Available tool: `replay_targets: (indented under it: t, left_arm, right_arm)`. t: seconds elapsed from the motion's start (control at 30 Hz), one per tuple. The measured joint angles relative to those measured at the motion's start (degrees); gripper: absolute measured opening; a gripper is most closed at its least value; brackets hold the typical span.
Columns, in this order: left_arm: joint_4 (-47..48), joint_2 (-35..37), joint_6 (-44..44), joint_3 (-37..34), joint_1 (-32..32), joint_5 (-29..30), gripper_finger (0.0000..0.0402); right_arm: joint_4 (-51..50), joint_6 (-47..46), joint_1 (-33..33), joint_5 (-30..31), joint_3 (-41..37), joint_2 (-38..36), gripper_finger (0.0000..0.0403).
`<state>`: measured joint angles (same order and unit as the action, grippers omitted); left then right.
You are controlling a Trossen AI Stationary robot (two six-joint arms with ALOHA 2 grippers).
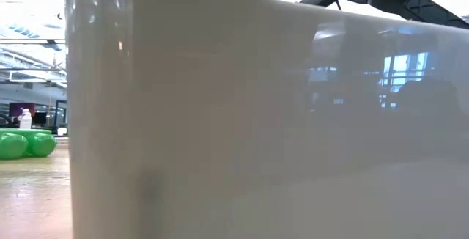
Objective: Pick & Place Toys
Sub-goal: Put the green game piece into the orange bin, then put the brown deck of cards into the top gray bin
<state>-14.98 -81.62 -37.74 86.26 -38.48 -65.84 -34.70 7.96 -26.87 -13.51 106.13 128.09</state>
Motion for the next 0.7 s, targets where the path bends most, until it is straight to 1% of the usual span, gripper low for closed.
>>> replay_targets:
  t: [0.3, 0.57, 0.7]
  left_arm:
    - [0.02, 0.00, 0.02, 0.00, 0.00, 0.00, 0.0225]
    - [0.01, 0.00, 0.02, 0.00, 0.00, -0.01, 0.0225]
    - [0.00, 0.00, 0.02, 0.00, 0.00, -0.02, 0.0225]
  right_arm:
    - [0.27, 0.70, 0.00, -1.82, 0.00, 0.00, 0.0174]
    - [1.53, 0.68, -0.02, -1.74, 0.00, -0.03, 0.0214]
    - [2.07, 0.77, -0.26, -1.71, 0.00, -1.94, 0.0231]
